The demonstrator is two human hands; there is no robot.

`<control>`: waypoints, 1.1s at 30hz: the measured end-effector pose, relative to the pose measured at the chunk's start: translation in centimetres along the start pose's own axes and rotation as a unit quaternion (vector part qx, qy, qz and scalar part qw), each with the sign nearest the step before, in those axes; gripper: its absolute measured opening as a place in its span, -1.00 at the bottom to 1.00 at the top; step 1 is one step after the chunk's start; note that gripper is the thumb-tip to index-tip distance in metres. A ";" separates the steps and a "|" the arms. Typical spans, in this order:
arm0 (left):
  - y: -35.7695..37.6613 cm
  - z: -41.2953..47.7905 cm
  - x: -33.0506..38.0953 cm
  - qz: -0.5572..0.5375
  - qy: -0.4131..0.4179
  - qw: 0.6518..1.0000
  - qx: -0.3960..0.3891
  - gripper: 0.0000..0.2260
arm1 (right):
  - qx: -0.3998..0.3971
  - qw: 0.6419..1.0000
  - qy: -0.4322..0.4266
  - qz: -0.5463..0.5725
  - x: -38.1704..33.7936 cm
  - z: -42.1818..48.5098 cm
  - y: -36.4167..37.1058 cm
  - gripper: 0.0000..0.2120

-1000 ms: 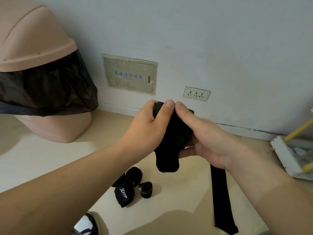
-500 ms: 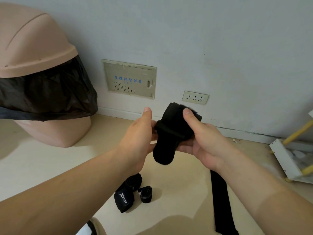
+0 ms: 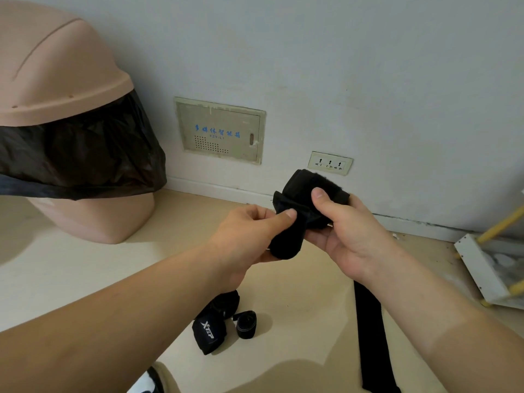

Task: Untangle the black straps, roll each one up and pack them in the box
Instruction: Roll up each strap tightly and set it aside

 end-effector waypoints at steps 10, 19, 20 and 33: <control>-0.3 0.1 0.7 0.029 -0.004 1.000 -0.011 -0.78 | 0.004 0.999 -0.037 -0.040 -0.8 0.2 -0.6 -0.73; -1.0 0.1 1.2 -0.079 0.016 0.996 0.050 -0.72 | 0.000 0.972 -0.147 -0.184 -1.6 -0.6 0.7 -0.58; -1.0 0.0 1.3 -0.096 0.016 0.994 0.052 -0.72 | -0.004 0.971 -0.152 -0.187 -1.6 -0.6 0.8 -0.56; -1.9 0.2 1.2 0.006 0.003 0.999 0.051 -0.53 | -0.138 0.984 -0.027 -0.109 0.2 -1.1 2.8 -0.63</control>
Point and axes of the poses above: each hand's wrist, its own z-axis towards the middle knuckle, its own y-axis out of the palm, x = y × z, the point moved 9 cm from there along z, towards the middle knuckle, and after that the axes turned 1 degree about z, right-handed, at the moved point
